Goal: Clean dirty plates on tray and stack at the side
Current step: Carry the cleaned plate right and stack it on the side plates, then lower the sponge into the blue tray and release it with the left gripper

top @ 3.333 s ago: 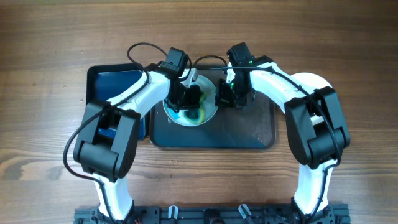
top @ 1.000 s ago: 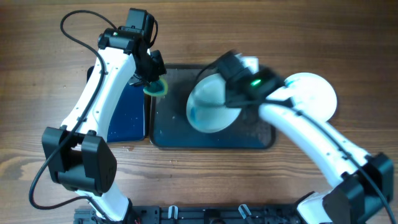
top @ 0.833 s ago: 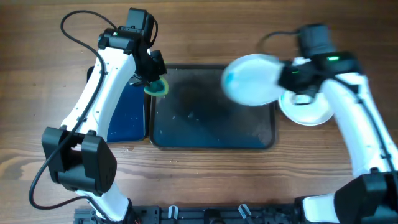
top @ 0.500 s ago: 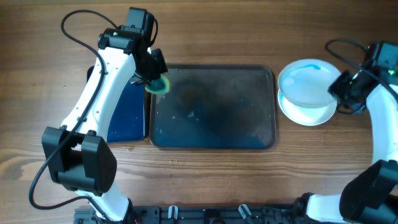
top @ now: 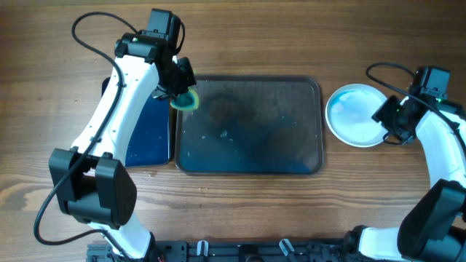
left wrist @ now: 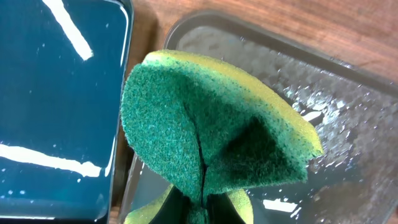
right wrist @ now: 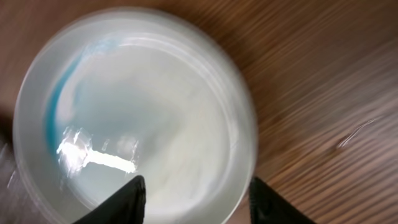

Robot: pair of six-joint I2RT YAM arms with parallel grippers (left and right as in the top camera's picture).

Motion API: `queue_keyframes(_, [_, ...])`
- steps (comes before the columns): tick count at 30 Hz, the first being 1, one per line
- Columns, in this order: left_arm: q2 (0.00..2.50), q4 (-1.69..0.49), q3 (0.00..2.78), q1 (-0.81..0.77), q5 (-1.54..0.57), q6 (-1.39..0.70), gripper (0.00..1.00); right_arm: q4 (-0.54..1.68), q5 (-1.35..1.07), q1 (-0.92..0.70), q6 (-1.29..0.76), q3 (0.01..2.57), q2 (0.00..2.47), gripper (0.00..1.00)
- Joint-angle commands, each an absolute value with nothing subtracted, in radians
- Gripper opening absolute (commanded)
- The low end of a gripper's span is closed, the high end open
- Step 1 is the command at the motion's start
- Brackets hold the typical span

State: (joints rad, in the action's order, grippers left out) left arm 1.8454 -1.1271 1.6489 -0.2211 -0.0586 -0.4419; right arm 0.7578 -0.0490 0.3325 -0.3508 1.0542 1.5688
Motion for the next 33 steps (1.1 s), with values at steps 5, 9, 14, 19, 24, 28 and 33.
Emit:
queue_keyframes(5, [1.835,-1.259,1.655,-0.101,-0.062,-0.361,0.04,0.903,-0.184,0.182,-0.238,1.283,1.546,0.65])
queue_keyframes(9, [1.835,-1.274,1.628,-0.006,0.095,-0.328,0.04,0.895,-0.182,0.106,-0.237,1.313,1.546,0.69])
queue_keyframes(14, [1.835,-1.133,1.466,0.098,0.128,-0.267,0.04,0.899,-0.176,0.069,-0.235,1.313,1.547,0.69])
queue_keyframes(19, [1.835,-0.975,1.284,0.147,0.125,-0.210,0.04,0.902,-0.177,0.069,-0.210,1.313,1.547,0.69])
queue_keyframes(24, [1.834,-0.942,1.264,0.142,0.125,-0.186,0.46,0.902,-0.178,0.069,-0.191,1.313,1.546,0.75])
queue_keyframes(28, [1.830,-1.003,1.309,0.113,0.124,-0.186,1.00,0.940,-0.178,0.069,-0.182,1.355,1.545,0.77])
queue_keyframes(33, [1.773,-1.102,1.444,0.037,0.037,-0.187,1.00,1.023,-0.177,0.069,-0.115,1.461,1.500,0.82])
